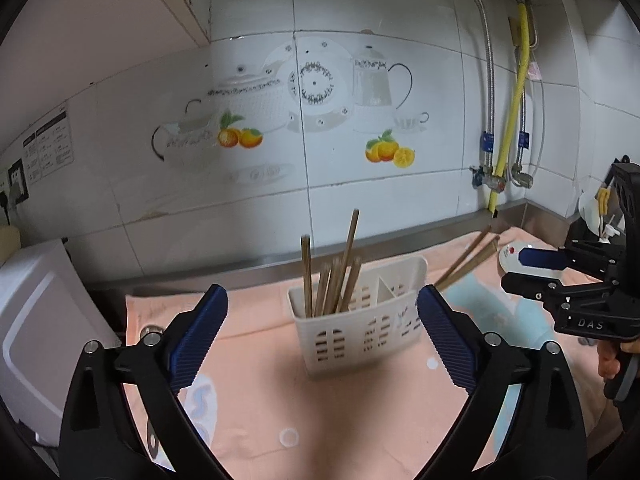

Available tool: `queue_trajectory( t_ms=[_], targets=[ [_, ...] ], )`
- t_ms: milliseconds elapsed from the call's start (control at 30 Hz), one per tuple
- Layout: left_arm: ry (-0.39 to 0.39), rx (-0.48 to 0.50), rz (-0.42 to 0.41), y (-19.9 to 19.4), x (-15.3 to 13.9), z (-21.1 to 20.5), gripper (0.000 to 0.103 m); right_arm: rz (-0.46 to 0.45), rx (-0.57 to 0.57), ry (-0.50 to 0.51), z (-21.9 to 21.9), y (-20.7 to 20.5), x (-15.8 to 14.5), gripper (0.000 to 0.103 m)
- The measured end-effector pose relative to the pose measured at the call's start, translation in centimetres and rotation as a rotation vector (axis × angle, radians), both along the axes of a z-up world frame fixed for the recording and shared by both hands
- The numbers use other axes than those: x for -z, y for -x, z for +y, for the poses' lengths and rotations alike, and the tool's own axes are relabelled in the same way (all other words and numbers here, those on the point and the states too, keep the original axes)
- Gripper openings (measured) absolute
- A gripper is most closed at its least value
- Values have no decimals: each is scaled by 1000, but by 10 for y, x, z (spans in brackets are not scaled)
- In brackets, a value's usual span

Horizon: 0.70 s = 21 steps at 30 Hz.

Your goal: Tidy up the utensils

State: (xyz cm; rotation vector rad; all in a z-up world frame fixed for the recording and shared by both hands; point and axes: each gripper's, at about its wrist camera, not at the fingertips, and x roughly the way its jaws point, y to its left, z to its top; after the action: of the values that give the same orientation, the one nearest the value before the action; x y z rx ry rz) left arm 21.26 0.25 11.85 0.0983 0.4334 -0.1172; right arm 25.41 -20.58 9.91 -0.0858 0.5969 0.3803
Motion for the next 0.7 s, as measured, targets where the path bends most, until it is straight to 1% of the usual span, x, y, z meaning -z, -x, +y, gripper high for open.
queue_trajectory(
  t_ms=[33, 167, 233, 467, 633, 667, 700],
  targets=[
    [0, -2, 4, 3, 3, 0, 98, -2, 4, 7, 1, 3, 2, 57],
    [-3, -4, 21, 12, 12, 1, 98, 4, 3, 1, 2, 13, 8, 58],
    [-1, -10, 28, 16, 16, 3, 98, 0, 8, 1, 2, 18, 9, 63],
    [20, -24, 49, 29, 31, 9, 98, -12, 28, 51, 9, 33, 21, 73],
    [38, -42, 67, 37, 42, 16, 98, 5, 28, 50, 11, 40, 31, 75],
    [38, -48, 70, 38, 44, 17, 98, 9, 29, 47, 12, 41, 32, 76],
    [40, -50, 70, 40, 46, 18, 98, 15, 27, 40, 11, 42, 34, 80]
  ],
)
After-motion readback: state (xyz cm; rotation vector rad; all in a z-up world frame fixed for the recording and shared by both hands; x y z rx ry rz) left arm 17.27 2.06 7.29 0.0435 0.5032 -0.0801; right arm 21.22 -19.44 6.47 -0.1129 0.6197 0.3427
